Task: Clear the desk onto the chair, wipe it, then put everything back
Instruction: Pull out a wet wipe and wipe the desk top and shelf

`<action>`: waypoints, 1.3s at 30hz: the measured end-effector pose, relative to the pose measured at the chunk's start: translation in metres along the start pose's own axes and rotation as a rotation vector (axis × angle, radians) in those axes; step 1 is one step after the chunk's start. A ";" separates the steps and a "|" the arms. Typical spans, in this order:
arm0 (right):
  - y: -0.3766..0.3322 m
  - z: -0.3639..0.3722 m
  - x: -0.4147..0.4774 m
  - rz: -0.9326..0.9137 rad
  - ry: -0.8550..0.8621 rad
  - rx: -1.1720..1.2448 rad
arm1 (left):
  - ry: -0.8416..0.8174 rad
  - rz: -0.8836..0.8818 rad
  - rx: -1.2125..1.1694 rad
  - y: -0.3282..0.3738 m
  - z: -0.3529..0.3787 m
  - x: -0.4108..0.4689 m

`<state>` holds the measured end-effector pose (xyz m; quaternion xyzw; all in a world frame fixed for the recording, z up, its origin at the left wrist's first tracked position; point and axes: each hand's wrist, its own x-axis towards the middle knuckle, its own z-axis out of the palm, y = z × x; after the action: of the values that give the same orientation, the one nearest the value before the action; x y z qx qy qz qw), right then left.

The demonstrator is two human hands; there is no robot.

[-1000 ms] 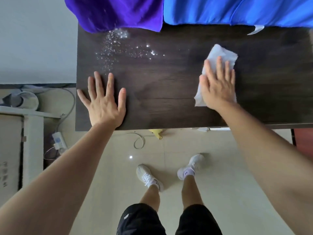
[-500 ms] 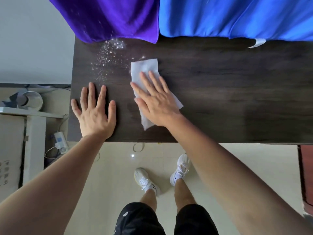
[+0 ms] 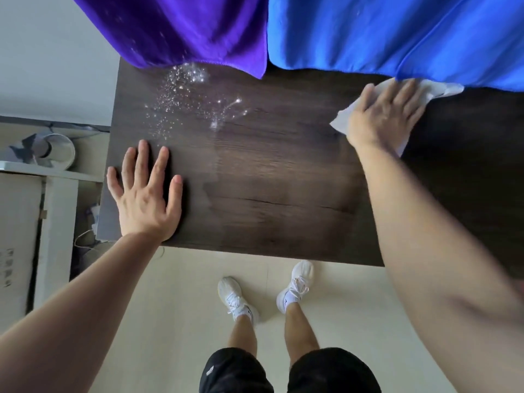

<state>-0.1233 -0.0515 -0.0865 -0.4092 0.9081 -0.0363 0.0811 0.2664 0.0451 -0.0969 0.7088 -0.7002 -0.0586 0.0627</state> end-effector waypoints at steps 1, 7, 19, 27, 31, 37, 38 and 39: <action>-0.024 0.004 -0.015 -0.128 0.003 -0.015 | 0.003 0.002 0.000 0.000 0.000 0.000; -0.087 0.028 -0.125 -0.947 -0.166 -0.074 | 0.016 0.005 -0.002 0.000 -0.001 0.001; -0.044 0.008 -0.035 -0.645 -0.124 -0.181 | -0.012 0.001 0.005 -0.001 -0.002 0.002; -0.145 0.030 -0.130 -1.038 -0.217 -0.096 | -0.029 0.015 -0.024 0.001 -0.009 0.001; -0.109 0.031 -0.137 -1.170 -0.219 -0.156 | -0.012 0.020 -0.055 -0.002 -0.006 0.001; -0.056 0.018 -0.140 -0.969 -0.201 -0.185 | -0.101 0.019 -0.092 0.003 -0.018 0.001; -0.061 0.018 -0.143 -0.934 -0.204 -0.181 | -0.116 0.024 -0.100 0.000 -0.019 0.001; -0.068 0.018 -0.145 -0.902 -0.201 -0.174 | -0.127 0.041 -0.108 -0.003 -0.020 0.002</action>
<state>0.0251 0.0122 -0.0785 -0.7697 0.6270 0.0483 0.1100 0.2727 0.0435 -0.0776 0.6848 -0.7129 -0.1398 0.0573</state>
